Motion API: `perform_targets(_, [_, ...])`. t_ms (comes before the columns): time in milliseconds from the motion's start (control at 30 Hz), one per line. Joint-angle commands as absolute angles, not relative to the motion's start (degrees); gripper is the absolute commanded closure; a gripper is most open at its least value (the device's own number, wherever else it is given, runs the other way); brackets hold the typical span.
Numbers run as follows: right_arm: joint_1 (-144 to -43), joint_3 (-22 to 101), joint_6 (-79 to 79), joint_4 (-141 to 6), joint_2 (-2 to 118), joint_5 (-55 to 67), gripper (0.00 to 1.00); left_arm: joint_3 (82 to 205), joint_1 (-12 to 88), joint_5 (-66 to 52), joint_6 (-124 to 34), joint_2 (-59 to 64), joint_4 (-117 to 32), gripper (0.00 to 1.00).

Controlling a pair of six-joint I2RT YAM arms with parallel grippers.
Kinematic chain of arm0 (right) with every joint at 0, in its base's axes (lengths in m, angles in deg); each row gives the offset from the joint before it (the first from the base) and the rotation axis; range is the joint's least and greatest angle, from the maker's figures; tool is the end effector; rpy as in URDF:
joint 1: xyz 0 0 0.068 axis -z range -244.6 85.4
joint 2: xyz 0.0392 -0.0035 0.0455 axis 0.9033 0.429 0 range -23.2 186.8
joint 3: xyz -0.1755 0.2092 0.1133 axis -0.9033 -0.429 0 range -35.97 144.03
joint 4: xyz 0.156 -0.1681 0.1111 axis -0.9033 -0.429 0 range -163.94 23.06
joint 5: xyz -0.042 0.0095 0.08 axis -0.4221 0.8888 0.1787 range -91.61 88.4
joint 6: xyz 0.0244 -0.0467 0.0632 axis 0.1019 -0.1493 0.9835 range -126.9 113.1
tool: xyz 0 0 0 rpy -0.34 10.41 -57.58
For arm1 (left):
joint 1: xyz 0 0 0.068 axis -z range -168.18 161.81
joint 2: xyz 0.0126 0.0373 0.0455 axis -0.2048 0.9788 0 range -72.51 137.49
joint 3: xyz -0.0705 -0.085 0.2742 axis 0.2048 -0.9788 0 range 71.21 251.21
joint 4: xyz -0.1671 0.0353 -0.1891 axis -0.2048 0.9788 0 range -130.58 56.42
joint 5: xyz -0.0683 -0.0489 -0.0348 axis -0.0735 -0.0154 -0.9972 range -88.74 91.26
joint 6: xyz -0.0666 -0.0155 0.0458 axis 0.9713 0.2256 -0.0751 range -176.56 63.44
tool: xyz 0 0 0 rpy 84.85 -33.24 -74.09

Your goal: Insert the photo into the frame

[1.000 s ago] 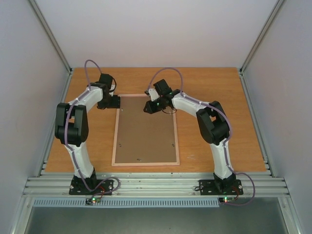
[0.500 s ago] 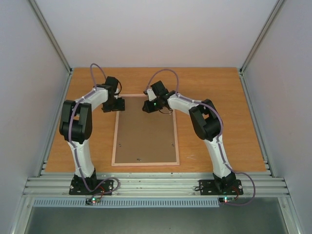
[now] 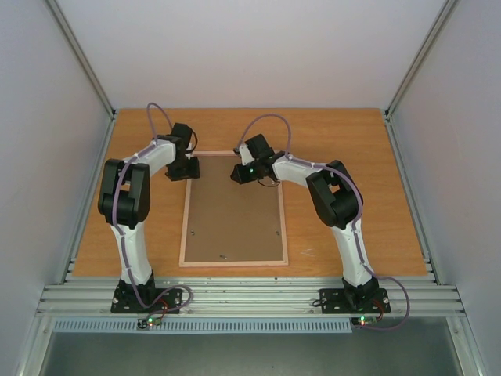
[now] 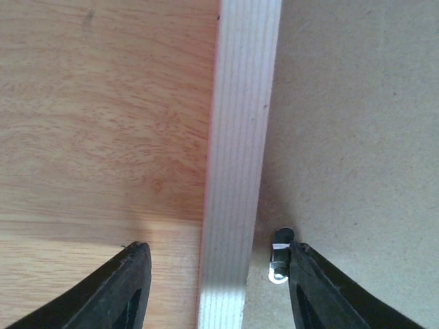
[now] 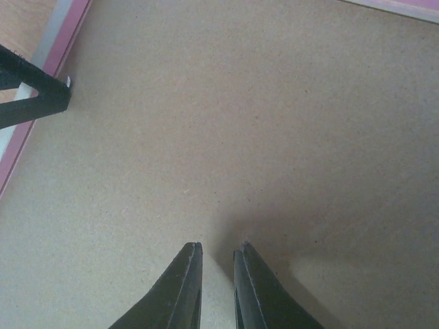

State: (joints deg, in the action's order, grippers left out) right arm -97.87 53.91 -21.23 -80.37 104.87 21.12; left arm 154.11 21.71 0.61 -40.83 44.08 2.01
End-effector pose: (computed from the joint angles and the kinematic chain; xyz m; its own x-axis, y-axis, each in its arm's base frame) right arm 0.4097 0.3020 0.1301 -0.4602 -0.5750 -0.6765 -0.8468 0.5133 0.1398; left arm 0.4080 -0.0719 0.1470 -0.9685 -0.1063 -0.2251 -0.0915 0.9930 -0.0749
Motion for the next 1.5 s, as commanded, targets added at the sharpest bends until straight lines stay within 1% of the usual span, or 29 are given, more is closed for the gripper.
perform_targets(0, [-98.06, 50.99, -20.74, -85.69, 104.79, 18.29, 0.84, 153.82, 21.66, 3.89, -39.53, 48.2, 2.72, 0.46])
perform_targets(100, [-98.08, 50.41, -20.63, -85.42, 104.4, 17.87, 0.84, 153.9, 21.58, 3.81, -39.13, 48.7, 3.44, 0.53])
perform_targets(233, [-98.08, 49.57, -20.29, -85.29, 103.75, 17.35, 0.85, 154.03, 21.41, 3.49, -38.13, 48.86, 4.5, 0.56])
perform_targets(300, [-98.08, 49.1, -20.17, -85.16, 103.24, 16.99, 0.85, 153.92, 21.11, 3.65, -37.8, 48.86, 4.87, 0.61])
perform_targets(400, [-98.04, 48.31, -20.17, -84.96, 102.76, 16.23, 0.85, 154.1, 20.83, 3.6, -37.21, 48.88, 5.07, 0.67])
perform_targets(633, [-98.06, 46.67, -19.91, -84.61, 102.04, 15.71, 0.86, 153.51, 20.69, 2.36, -36.74, 47.47, 3.82, 0.72])
perform_targets(767, [-98.08, 46.46, -19.66, -84.61, 101.82, 15.49, 0.86, 152.89, 20.35, 3.07, -36.36, 46.93, 3.38, 0.83])
perform_targets(833, [-98.08, 46.47, -19.44, -84.61, 101.72, 15.58, 0.86, 152.8, 20.34, 3.34, -35.77, 47.16, 4.0, 0.87])
perform_targets(1033, [-98.08, 46.68, -19.03, -84.61, 101.73, 15.8, 0.87, 151.92, 20.66, 0.04, -37.58, 46.49, 3.19, 0.89])
perform_targets(1100, [-98.04, 47.05, -19.18, -84.82, 101.77, 16.02, 0.87, 151.62, 20.77, -1.44, -38.49, 45.54, 2.33, 0.83])
perform_targets(1233, [-97.09, 48.56, -20.14, -86.41, 101.22, 17.37, 0.87, 151.99, 20.78, -3.05, -41.22, 43.07, 0.99, 0.57])
perform_targets(1300, [-96.3, 48.88, -21.27, -86.55, 100.04, 18.62, 0.86, 151.47, 20.71, -2.99, -43.37, 40.66, 0.42, 0.48])
perform_targets(1400, [-95.72, 49.45, -23.72, -86.81, 97.43, 22.13, 0.86, 148.01, 20.69, -2.7, -49.41, 33.78, -2.24, 0.26])
perform_targets(1467, [-95.69, 49.93, -25.56, -87.1, 95.51, 27.5, 0.84, 145.42, 20.42, -3.8, -54.11, 28.9, -2.21, 0.13])
